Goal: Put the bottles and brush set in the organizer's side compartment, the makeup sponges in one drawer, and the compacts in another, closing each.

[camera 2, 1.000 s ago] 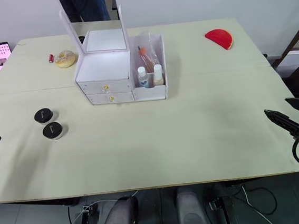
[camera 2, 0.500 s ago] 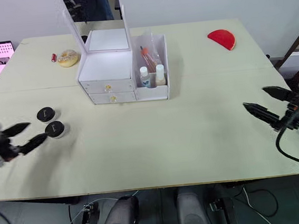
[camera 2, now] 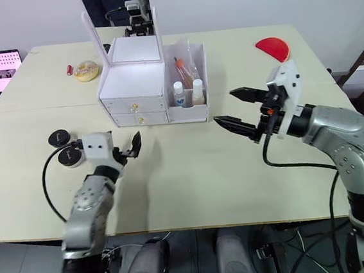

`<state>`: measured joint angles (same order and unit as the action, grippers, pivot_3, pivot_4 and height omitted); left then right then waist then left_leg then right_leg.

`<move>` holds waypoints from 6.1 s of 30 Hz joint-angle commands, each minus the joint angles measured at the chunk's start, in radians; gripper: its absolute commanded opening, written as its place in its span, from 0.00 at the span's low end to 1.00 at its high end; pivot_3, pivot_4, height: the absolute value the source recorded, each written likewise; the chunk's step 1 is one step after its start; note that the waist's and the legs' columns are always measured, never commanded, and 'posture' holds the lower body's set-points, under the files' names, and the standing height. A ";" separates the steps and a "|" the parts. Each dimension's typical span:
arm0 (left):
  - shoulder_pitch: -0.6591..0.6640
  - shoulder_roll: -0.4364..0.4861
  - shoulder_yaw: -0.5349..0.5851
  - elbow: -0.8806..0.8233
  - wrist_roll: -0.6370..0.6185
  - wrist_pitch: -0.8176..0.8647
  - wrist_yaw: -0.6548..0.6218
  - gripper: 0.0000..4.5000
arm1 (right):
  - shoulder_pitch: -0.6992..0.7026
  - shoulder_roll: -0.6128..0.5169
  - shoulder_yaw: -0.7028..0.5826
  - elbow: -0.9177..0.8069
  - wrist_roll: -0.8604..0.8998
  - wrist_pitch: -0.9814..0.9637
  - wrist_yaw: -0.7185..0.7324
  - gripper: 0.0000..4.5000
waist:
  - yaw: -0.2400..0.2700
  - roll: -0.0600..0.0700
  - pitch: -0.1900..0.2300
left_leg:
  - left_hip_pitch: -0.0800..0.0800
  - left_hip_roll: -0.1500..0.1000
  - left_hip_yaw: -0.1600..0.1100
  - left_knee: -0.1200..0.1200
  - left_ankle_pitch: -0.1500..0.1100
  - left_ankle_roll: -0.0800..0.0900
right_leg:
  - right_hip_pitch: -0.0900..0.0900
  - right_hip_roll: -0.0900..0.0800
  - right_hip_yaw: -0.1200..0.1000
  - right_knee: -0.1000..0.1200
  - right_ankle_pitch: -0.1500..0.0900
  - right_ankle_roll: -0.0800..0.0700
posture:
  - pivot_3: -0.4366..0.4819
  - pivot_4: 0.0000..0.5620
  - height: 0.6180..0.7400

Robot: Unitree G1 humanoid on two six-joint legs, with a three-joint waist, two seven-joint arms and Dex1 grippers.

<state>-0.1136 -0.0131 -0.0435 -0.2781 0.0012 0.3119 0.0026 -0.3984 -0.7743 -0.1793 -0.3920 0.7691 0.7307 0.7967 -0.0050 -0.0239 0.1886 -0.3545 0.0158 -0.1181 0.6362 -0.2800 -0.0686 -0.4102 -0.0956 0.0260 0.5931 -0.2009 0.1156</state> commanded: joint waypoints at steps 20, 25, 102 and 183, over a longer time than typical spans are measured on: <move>-0.183 -0.006 0.009 0.279 0.022 -0.157 0.025 0.99 | 0.013 0.019 -0.004 -0.076 0.014 0.007 -0.042 1.00 | -0.003 0.000 0.000 | 0.000 0.000 0.000 -0.001 0.000 0.000 | 0.000 0.000 0.000 0.000 -0.001 0.001 | 0.48 0.27 1.00; -0.182 -0.012 0.007 0.288 0.018 -0.153 0.016 0.88 | 0.019 0.017 -0.010 -0.081 0.016 0.003 -0.049 1.00 | -0.004 0.000 0.000 | 0.000 0.000 0.000 -0.002 0.000 0.000 | -0.001 0.000 0.000 0.000 0.000 0.001 | 0.48 0.27 1.00; 0.324 0.207 -0.066 -0.143 0.015 -0.160 -0.210 0.06 | 0.011 -0.005 -0.028 -0.089 0.011 0.008 -0.051 1.00 | -0.004 0.001 0.001 | -0.003 0.000 0.000 -0.006 0.000 0.000 | -0.004 -0.001 -0.001 -0.009 -0.004 0.005 | 0.48 0.27 1.00; 0.313 0.490 0.551 -0.161 -0.439 0.243 -0.365 1.00 | -0.111 0.000 0.026 -0.030 0.120 -0.057 0.139 1.00 | -0.006 -0.001 -0.001 | -0.004 0.001 0.002 -0.005 -0.001 0.000 | -0.010 -0.001 0.000 -0.001 0.000 -0.001 | 0.48 0.27 1.00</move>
<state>0.2103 0.4795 0.5191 -0.4164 -0.4644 0.5469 -0.4040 -0.4922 -0.7783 -0.1546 -0.4218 0.9040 0.6984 0.9213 -0.0112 -0.0253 0.1877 -0.3579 0.0166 -0.1160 0.6310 -0.2806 -0.0686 -0.4206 -0.0967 0.0257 0.5927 -0.2012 0.1148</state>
